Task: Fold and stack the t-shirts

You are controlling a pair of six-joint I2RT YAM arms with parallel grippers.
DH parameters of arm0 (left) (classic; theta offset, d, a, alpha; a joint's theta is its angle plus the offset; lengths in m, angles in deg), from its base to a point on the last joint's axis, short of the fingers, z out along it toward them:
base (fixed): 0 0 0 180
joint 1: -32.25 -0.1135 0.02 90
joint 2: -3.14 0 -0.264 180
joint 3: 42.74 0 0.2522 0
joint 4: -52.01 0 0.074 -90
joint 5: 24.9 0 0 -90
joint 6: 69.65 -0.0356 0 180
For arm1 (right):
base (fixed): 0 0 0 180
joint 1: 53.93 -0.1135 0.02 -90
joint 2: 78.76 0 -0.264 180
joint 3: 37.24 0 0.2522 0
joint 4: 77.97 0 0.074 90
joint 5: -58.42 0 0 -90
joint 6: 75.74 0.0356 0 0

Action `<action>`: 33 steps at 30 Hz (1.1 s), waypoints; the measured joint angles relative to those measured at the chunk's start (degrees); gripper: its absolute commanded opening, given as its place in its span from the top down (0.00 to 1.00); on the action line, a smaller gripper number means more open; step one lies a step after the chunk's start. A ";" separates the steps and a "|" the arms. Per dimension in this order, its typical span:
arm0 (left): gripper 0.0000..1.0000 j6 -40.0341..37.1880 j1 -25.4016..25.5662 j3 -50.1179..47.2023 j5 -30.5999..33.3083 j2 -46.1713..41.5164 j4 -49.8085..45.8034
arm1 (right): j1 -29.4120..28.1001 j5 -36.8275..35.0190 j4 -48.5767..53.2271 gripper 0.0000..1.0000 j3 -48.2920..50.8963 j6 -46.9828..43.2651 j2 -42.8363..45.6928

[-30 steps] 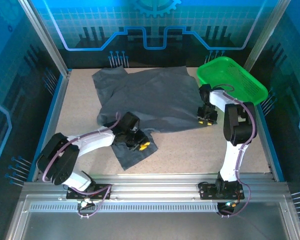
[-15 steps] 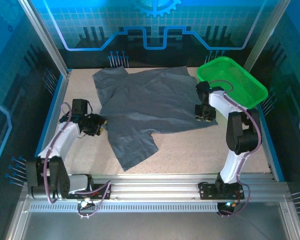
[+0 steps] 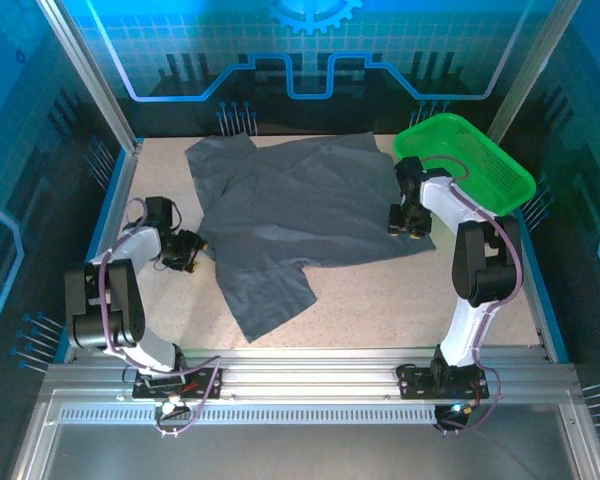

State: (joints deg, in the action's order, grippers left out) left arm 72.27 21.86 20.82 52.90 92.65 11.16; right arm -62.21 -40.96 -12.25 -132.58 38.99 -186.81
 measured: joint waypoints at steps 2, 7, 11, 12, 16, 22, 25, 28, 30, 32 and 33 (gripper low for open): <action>0.59 0.00 0.00 0.26 0.00 1.38 1.05 | 0.15 0.00 0.31 0.56 -0.31 0.00 -0.94; 0.67 -0.02 0.00 1.81 -0.02 4.72 4.02 | 0.20 0.00 1.03 0.56 -0.79 0.00 -2.14; 0.80 -0.87 0.00 2.84 0.02 6.32 5.77 | 0.20 -0.07 1.42 0.57 -1.68 0.02 -2.43; 0.85 -1.22 0.00 2.93 0.02 6.58 6.03 | 0.20 -0.17 1.51 0.57 -1.81 0.02 -2.54; 1.00 -2.91 -0.11 3.10 1.11 7.19 6.01 | 0.20 -0.90 2.47 0.58 -2.25 0.02 -3.43; 1.00 -5.99 -3.80 3.30 3.43 5.66 4.55 | 0.09 -2.73 4.87 0.58 -2.67 0.00 -5.92; 1.00 -8.66 -6.69 3.54 3.89 3.08 4.28 | -0.59 -3.63 5.79 0.58 -3.26 0.00 -7.04; 1.00 -11.32 -8.70 4.96 3.89 2.14 4.07 | -1.77 -3.98 6.47 0.58 -3.65 0.00 -7.50; 1.00 -12.52 -9.53 5.84 3.43 2.14 4.26 | -2.51 -4.17 6.60 0.58 -3.72 0.02 -7.56; 0.82 -12.85 -9.90 6.10 1.88 2.14 4.55 | -2.99 -4.42 6.60 0.58 -3.72 0.02 -7.54; 0.74 -12.63 -9.79 6.10 0.72 2.21 4.74 | -3.10 -4.55 6.56 0.58 -3.72 0.02 -7.54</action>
State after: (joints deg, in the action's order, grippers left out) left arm 59.64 12.07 26.92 53.62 94.86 15.90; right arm -65.31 -45.51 -5.69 -136.30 39.02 -194.35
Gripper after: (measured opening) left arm 0.150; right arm 0.421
